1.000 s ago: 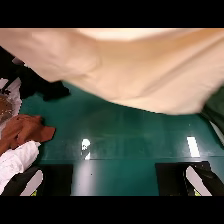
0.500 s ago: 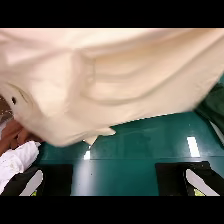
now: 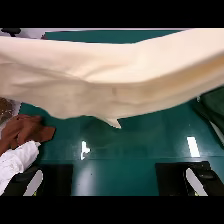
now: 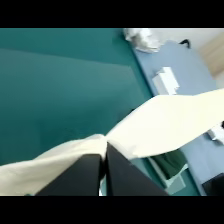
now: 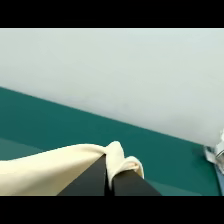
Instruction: Fold the shirts.
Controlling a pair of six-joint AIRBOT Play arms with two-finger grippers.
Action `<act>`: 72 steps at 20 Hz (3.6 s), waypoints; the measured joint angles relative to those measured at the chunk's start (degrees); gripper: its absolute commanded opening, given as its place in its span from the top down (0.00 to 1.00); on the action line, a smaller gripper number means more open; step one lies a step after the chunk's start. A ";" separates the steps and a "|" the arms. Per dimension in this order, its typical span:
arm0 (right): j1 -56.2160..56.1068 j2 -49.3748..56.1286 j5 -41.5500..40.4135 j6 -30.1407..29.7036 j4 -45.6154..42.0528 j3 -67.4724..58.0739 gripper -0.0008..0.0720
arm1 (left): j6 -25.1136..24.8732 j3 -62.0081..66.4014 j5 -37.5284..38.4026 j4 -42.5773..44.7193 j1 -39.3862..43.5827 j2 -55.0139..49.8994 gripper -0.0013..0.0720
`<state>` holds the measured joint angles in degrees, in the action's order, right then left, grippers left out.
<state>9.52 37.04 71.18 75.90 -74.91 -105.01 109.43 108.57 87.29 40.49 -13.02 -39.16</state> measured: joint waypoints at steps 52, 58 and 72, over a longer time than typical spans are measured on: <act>-2.95 68.22 -2.43 10.12 2.60 6.38 0.97 | -35.98 -39.56 -53.42 -3.10 10.47 -52.76 0.77; -2.82 68.43 -7.34 9.55 2.80 6.34 0.97 | -35.87 -37.64 -53.83 -3.43 10.45 -53.05 0.55; 1.66 66.07 -9.60 9.46 1.77 -0.24 0.27 | -35.98 -27.47 -44.61 -1.14 9.49 -52.94 0.21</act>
<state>11.18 103.11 61.58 85.36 -73.14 -105.25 73.45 81.10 42.68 39.35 -3.53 -92.09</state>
